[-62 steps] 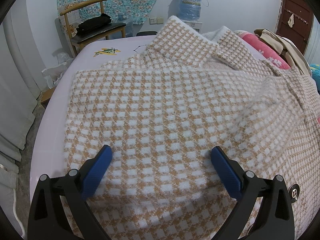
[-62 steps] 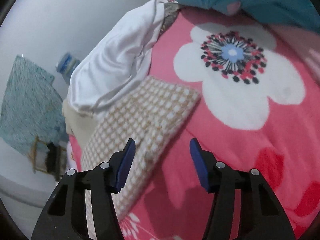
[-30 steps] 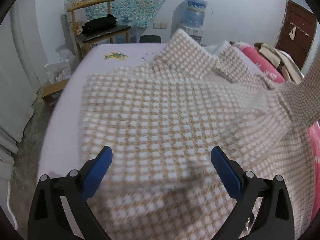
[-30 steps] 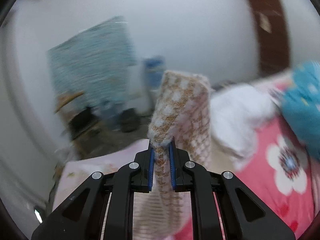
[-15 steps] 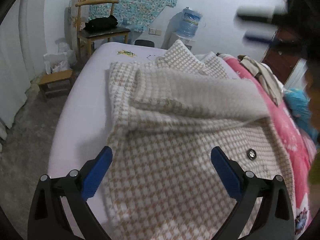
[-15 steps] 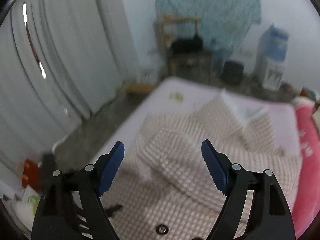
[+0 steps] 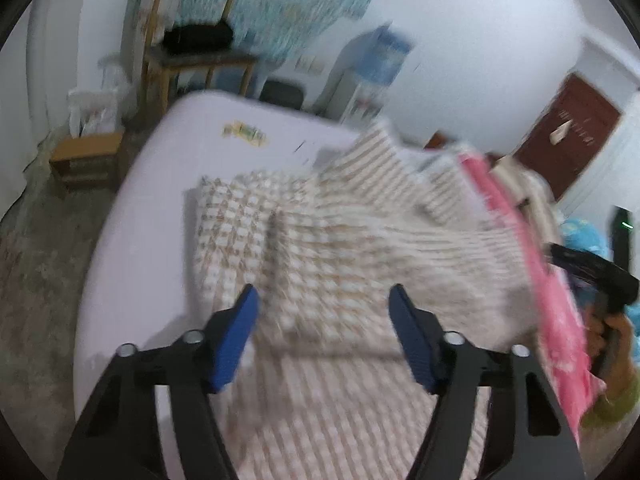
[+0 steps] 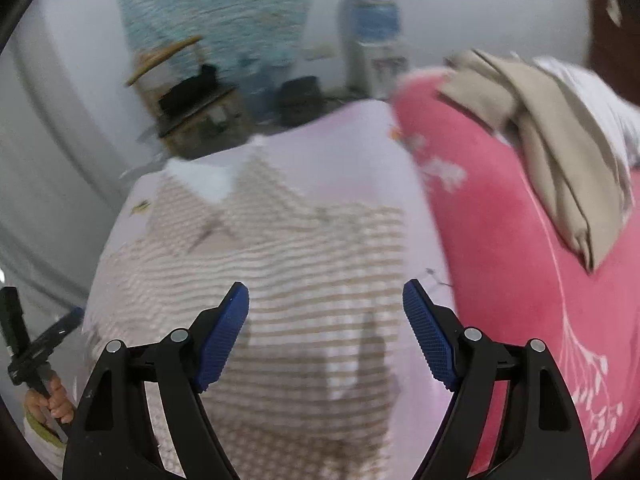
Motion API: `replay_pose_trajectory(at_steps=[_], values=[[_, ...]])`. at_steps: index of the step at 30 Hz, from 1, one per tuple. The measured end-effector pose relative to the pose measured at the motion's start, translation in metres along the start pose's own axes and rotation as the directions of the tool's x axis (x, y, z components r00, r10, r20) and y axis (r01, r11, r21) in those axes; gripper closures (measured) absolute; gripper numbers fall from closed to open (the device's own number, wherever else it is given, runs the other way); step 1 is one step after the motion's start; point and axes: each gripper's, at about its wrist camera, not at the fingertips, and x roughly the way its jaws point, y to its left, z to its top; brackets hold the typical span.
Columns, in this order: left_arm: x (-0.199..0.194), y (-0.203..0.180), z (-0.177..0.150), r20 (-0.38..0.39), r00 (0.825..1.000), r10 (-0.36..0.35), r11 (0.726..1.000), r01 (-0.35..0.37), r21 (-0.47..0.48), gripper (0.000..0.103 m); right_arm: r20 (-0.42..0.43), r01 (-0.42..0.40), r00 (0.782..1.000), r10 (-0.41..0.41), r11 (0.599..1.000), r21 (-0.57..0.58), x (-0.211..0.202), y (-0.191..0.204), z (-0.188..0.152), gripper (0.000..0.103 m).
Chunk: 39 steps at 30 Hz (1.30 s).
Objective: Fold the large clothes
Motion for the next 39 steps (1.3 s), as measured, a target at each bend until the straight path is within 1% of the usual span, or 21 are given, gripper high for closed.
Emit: replay_pose_trajectory(at_steps=[2, 5, 7, 8, 11, 14, 16, 18, 20, 23, 26, 28, 29, 30, 31, 32, 34, 35, 37, 38, 39], values=[[0.029, 0.000, 0.014, -0.064, 0.997, 0.044, 0.999, -0.043, 0.015, 0.051, -0.012, -0.003, 1.000, 0.003, 1.000, 0.025, 0.010, -0.011, 0.001, 0.027], [0.052, 0.001, 0.023, -0.104, 0.991, 0.087, 0.996, -0.084, 0.036, 0.061, -0.031, -0.007, 0.999, 0.008, 0.999, 0.038, 0.016, -0.015, -0.003, 0.027], [0.057, 0.000, 0.026, -0.095, 0.990, 0.109, 0.993, -0.103, 0.058, 0.072, -0.042, -0.008, 0.999, 0.010, 0.999, 0.042, 0.027, -0.021, -0.004, 0.027], [0.056, -0.002, 0.027, -0.090, 0.990, 0.112, 0.991, -0.105, 0.079, 0.087, -0.045, -0.010, 0.999, 0.012, 0.999, 0.044, 0.031, -0.020, -0.002, 0.027], [0.041, -0.008, 0.030, -0.055, 0.992, 0.115, 0.989, -0.109, 0.103, 0.095, -0.047, -0.013, 0.999, 0.015, 0.999, 0.045, 0.034, -0.019, -0.001, 0.028], [0.004, -0.013, 0.031, 0.047, 0.994, 0.097, 0.990, -0.102, 0.099, 0.096, -0.038, -0.009, 0.999, 0.010, 1.000, 0.029, 0.034, -0.016, 0.000, 0.028], [-0.003, -0.009, 0.028, 0.075, 0.988, 0.132, 0.986, -0.139, 0.094, 0.096, -0.032, -0.001, 0.999, 0.002, 1.000, 0.009, 0.034, -0.014, -0.002, 0.028], [0.009, 0.002, 0.021, 0.041, 0.980, 0.194, 0.976, -0.197, 0.097, 0.095, -0.039, 0.011, 0.999, -0.011, 1.000, -0.008, 0.039, -0.009, -0.002, 0.030], [0.021, 0.013, 0.015, 0.001, 0.981, 0.193, 0.978, -0.193, 0.082, 0.095, -0.049, 0.008, 0.999, -0.009, 1.000, -0.012, 0.047, -0.006, -0.003, 0.035], [0.025, 0.016, 0.010, 0.014, 0.983, 0.185, 0.979, -0.186, 0.080, 0.094, -0.040, 0.019, 0.999, -0.020, 0.999, -0.027, 0.048, -0.001, -0.004, 0.036], [0.016, 0.015, 0.012, 0.032, 0.982, 0.186, 0.979, -0.188, 0.079, 0.091, -0.008, 0.041, 0.999, -0.042, 0.998, -0.057, 0.040, 0.005, -0.003, 0.044], [0.002, 0.012, 0.012, 0.086, 0.977, 0.197, 0.976, -0.203, 0.077, 0.089, 0.025, 0.045, 0.999, -0.043, 0.996, -0.083, 0.031, 0.009, -0.003, 0.052], [-0.006, 0.011, 0.011, 0.116, 0.974, 0.195, 0.976, -0.205, 0.079, 0.088, 0.041, 0.043, 0.998, -0.039, 0.994, -0.100, 0.027, 0.012, -0.002, 0.059], [-0.016, 0.008, 0.011, 0.152, 0.974, 0.168, 0.979, -0.182, 0.086, 0.087, 0.054, 0.041, 0.998, -0.034, 0.991, -0.126, 0.024, 0.017, -0.002, 0.065], [-0.020, 0.004, 0.010, 0.161, 0.977, 0.140, 0.983, -0.157, 0.096, 0.087, 0.056, 0.040, 0.998, -0.033, 0.988, -0.146, 0.025, 0.021, -0.001, 0.066], [-0.021, 0.001, 0.009, 0.159, 0.979, 0.125, 0.984, -0.143, 0.105, 0.087, 0.050, 0.045, 0.998, -0.037, 0.985, -0.167, 0.029, 0.026, 0.001, 0.070], [-0.008, -0.009, 0.007, 0.106, 0.988, 0.110, 0.983, -0.124, 0.139, 0.086, 0.028, 0.049, 0.999, -0.045, 0.983, -0.175, 0.041, 0.031, 0.003, 0.072], [0.004, -0.012, 0.005, 0.059, 0.990, 0.126, 0.980, -0.133, 0.149, 0.086, 0.007, 0.060, 0.998, -0.060, 0.982, -0.179, 0.052, 0.032, 0.005, 0.074], [0.029, -0.008, 0.002, -0.009, 0.983, 0.182, 0.974, -0.179, 0.139, 0.086, -0.021, 0.137, 0.989, -0.144, 0.971, -0.196, 0.080, 0.028, 0.006, 0.077], [0.035, -0.004, 0.001, -0.018, 0.984, 0.176, 0.977, -0.172, 0.126, 0.086, -0.034, 0.136, 0.989, -0.145, 0.973, -0.188, 0.087, 0.025, 0.006, 0.077], [0.035, -0.001, 0.000, 0.008, 0.988, 0.153, 0.982, -0.152, 0.110, 0.086, -0.039, 0.134, 0.989, -0.142, 0.977, -0.165, 0.094, 0.019, 0.007, 0.077]])
